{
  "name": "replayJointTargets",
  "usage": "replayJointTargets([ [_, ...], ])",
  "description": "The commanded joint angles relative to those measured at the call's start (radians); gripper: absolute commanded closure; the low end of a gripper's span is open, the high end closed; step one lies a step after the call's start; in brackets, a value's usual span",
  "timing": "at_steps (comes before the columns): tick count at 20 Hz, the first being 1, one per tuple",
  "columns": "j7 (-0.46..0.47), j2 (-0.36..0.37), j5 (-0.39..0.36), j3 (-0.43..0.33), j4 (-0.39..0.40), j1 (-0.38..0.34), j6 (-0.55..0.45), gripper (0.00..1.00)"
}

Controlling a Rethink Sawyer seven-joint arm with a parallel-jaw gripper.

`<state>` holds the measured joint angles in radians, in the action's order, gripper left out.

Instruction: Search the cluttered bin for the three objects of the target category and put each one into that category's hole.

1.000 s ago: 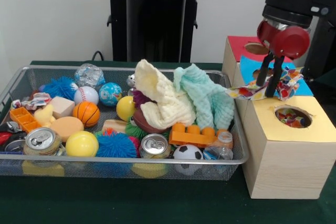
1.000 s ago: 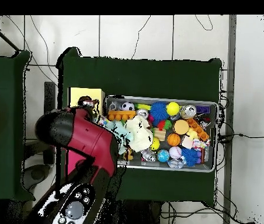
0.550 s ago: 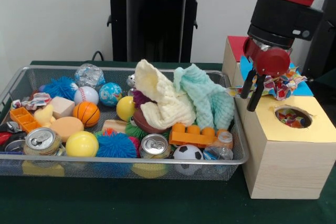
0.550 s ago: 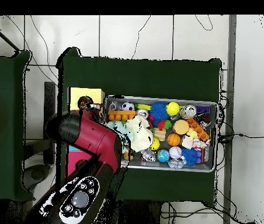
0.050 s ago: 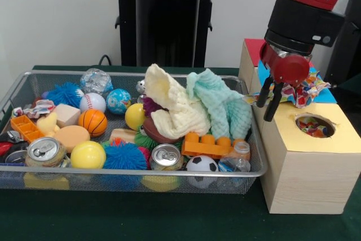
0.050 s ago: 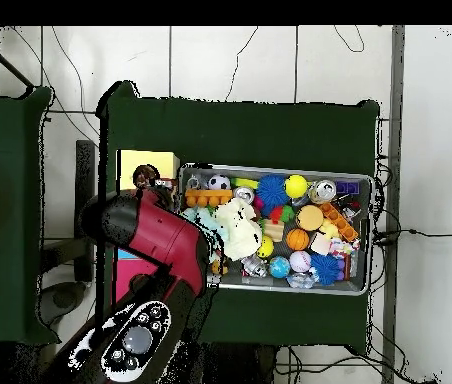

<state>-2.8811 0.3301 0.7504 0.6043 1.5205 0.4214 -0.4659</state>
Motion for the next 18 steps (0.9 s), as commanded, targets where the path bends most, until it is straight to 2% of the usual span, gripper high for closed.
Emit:
replayJointTargets([
  [1, -0.162, 0.005, -0.004, -0.109, 0.020, -0.021, -0.072, 0.00],
  [4, -0.139, 0.026, -0.012, -0.107, 0.031, -0.031, -0.072, 0.00],
  [12, -0.091, 0.137, -0.070, -0.020, 0.010, -0.036, -0.171, 0.00],
  [18, -0.107, 0.164, -0.079, -0.032, 0.039, -0.036, -0.169, 0.00],
])
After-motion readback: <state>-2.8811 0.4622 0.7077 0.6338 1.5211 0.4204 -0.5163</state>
